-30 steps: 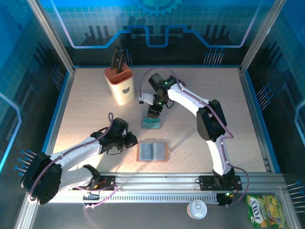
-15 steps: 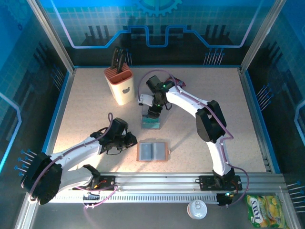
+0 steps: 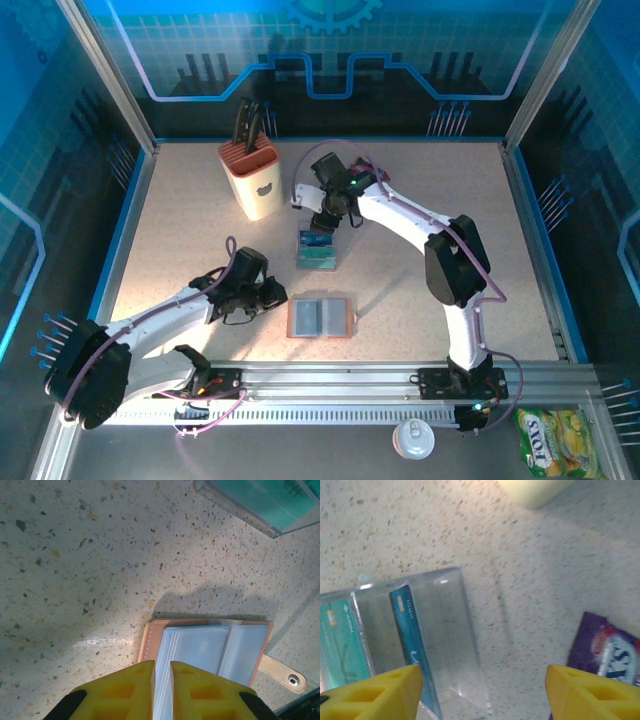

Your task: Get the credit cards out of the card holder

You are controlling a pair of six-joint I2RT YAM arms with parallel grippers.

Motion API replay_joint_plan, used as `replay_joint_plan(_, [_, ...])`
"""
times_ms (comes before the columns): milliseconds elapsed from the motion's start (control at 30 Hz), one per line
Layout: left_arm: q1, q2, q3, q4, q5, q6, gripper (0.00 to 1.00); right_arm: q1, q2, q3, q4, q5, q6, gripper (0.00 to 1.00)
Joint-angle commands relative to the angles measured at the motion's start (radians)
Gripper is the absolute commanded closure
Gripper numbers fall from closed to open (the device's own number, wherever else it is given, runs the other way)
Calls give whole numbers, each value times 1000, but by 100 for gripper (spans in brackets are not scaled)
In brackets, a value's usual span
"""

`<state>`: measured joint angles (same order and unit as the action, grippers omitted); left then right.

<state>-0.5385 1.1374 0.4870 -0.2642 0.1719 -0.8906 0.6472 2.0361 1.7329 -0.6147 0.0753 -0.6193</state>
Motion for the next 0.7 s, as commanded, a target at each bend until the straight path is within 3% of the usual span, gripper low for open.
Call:
replay_joint_plan(0, [11, -7, -17, 5, 2, 1, 83, 5, -25, -8, 56, 28, 19, 33])
replay_joint_plan(667, [15, 15, -24, 25, 14, -1, 83, 11, 45, -52, 75, 64, -41, 32])
